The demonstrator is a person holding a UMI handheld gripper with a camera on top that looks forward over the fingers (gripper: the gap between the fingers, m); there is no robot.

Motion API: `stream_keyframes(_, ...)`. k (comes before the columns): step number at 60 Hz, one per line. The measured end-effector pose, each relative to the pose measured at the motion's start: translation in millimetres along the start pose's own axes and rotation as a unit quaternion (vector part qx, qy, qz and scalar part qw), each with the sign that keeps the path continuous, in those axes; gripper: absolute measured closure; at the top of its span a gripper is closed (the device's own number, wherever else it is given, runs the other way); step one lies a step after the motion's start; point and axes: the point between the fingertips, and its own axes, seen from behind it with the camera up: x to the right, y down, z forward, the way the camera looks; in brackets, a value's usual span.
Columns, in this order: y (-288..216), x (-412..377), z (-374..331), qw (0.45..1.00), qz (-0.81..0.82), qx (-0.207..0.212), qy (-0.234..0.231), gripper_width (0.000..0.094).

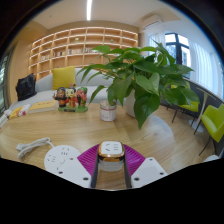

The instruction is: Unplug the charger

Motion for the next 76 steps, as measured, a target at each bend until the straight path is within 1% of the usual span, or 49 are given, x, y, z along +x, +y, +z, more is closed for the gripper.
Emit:
stream_keyframes(3,0.6,1.7,1.1,1.000,0.005,-0.001,0.002,0.0501)
stream_keyframes(8,-2.6,2.2,2.3,1.000,0.011,-0.003,0.002,0.0377)
stream_keyframes(16,-10.0,5.7,-10.9,1.000,0.011,0.000,0.008,0.0129)
stream_keyframes(18,-11.9,6.1,-17.9,1.000,0.011,0.001,0.007,0.0091)
stream_keyframes(20,-13.6,4.6,-27.2,1.000,0.012,0.003,0.006,0.0072)
stream_keyframes(26,-18.1,1.0,-61.9,1.000,0.005,0.008,0.006,0.0082)
stream_keyframes(46,-27.2,-25.8,-223.7,1.000,-0.008,0.024,-0.012,0.0082)
stream_keyframes(52,-22.0,-27.2,-268.3,1.000,-0.018,0.019,-0.001,0.0085)
stream_keyframes(61,-14.8,-36.9,-306.9,1.000,-0.023,0.020,-0.007,0.0085)
stream_keyframes(68,-12.1,-44.5,-319.9,0.999,-0.029,0.021,-0.017,0.0083)
stream_keyframes(76,-15.7,-44.6,-325.9,0.999,-0.033,0.025,-0.014,0.0085)
